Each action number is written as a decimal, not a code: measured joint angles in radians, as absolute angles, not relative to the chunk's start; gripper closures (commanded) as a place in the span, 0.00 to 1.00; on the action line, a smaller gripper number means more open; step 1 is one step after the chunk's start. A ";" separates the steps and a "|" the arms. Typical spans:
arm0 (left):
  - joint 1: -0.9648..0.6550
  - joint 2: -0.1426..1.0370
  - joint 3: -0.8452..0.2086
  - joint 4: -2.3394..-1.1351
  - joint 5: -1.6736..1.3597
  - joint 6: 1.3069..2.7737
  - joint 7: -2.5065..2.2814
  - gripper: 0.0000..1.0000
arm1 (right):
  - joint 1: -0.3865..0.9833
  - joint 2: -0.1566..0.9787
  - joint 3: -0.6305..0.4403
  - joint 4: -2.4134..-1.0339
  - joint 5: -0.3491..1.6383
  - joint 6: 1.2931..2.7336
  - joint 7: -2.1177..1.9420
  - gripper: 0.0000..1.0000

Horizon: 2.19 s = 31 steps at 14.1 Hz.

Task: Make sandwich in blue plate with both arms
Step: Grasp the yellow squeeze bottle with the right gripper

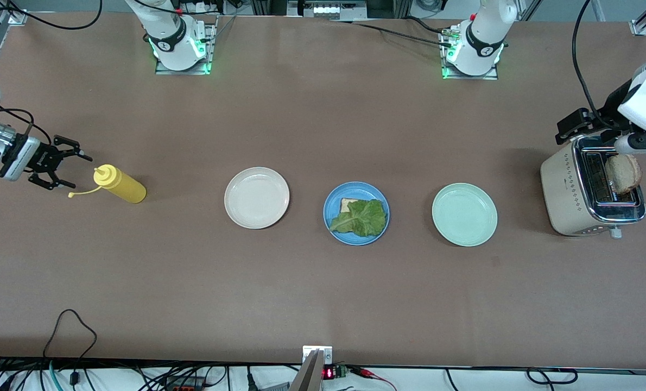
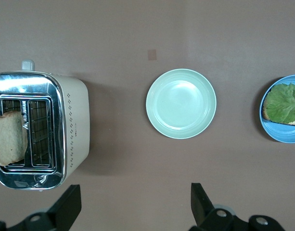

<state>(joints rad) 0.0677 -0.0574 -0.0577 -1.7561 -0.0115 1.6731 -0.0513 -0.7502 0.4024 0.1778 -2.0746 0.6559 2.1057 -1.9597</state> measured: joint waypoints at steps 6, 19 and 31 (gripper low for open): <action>0.068 -0.057 -0.058 -1.756 -0.012 1.674 -0.051 0.00 | -0.775 0.518 0.227 -2.009 0.773 2.079 -2.104 0.00; 0.068 -0.058 -0.057 -1.756 -0.012 1.686 -0.051 0.00 | -0.775 0.594 0.311 -1.997 0.814 2.039 -2.174 0.00; 0.068 -0.058 -0.057 -1.756 -0.012 1.690 -0.051 0.00 | -0.767 0.612 0.362 -2.027 0.823 2.028 -2.219 0.76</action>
<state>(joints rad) 0.0683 -0.0577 -0.0574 -1.7561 -0.0115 1.6901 -0.0513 -0.7670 0.6124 0.3618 -2.0267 0.8233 2.0276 -2.2186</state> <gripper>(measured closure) 0.000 0.044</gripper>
